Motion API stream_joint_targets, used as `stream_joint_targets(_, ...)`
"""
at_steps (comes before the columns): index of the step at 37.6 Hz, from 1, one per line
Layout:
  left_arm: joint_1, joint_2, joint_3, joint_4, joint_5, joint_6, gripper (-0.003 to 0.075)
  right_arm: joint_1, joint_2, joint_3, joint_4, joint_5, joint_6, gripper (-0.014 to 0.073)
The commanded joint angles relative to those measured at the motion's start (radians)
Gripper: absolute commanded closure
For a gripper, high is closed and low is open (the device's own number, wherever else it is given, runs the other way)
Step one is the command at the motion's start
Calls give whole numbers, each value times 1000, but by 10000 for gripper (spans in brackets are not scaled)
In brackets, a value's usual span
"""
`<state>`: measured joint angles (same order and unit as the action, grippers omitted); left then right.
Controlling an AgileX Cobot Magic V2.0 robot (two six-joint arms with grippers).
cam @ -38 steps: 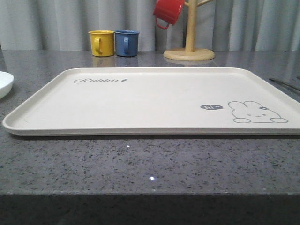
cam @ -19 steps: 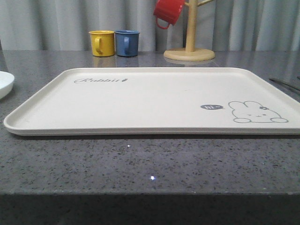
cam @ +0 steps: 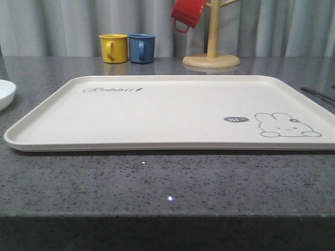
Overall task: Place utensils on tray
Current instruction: 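Lower the left gripper toward the white plate's rim, then grasp the white plate's rim with the left gripper and lift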
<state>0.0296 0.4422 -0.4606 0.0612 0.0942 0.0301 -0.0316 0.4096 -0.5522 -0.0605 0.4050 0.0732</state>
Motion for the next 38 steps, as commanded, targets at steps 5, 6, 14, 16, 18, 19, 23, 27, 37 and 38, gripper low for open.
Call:
stream_joint_targets(5, 2, 16, -46, -53, -58, -9, 29, -6, 11, -37, -4, -75, -6, 11)
stream_joint_targets(6, 2, 21, -52, -53, -50, -9, 29, -6, 11, -37, -4, -75, -6, 11)
stream_joint_targets(14, -12, 176, -185, -51, 115, 0, 29, -6, 11, -37, -4, -75, -6, 11)
stream_joint_targets(16, -31, 236, -225, -51, 171, 28, 29, -6, 11, -37, -4, -75, -6, 11)
stream_joint_targets(18, -60, 293, -276, -51, 237, 49, 29, -6, 11, -37, -4, -75, -6, 11)
stream_joint_targets(19, -77, 326, -303, -51, 277, 54, 30, -6, 11, -37, -4, -75, -6, 11)
stream_joint_targets(23, -138, 446, -407, -53, 445, 69, 48, -6, 11, -37, -4, -75, -6, 11)
stream_joint_targets(27, -204, 583, -518, -61, 603, 69, 93, -6, 11, -37, -4, -75, -6, 11)
stream_joint_targets(37, -276, 856, -711, -61, 856, 71, 230, -6, 11, -37, -4, -74, -6, 11)
stream_joint_targets(38, -276, 880, -722, -61, 872, 73, 239, -6, 11, -37, -4, -74, -6, 11)
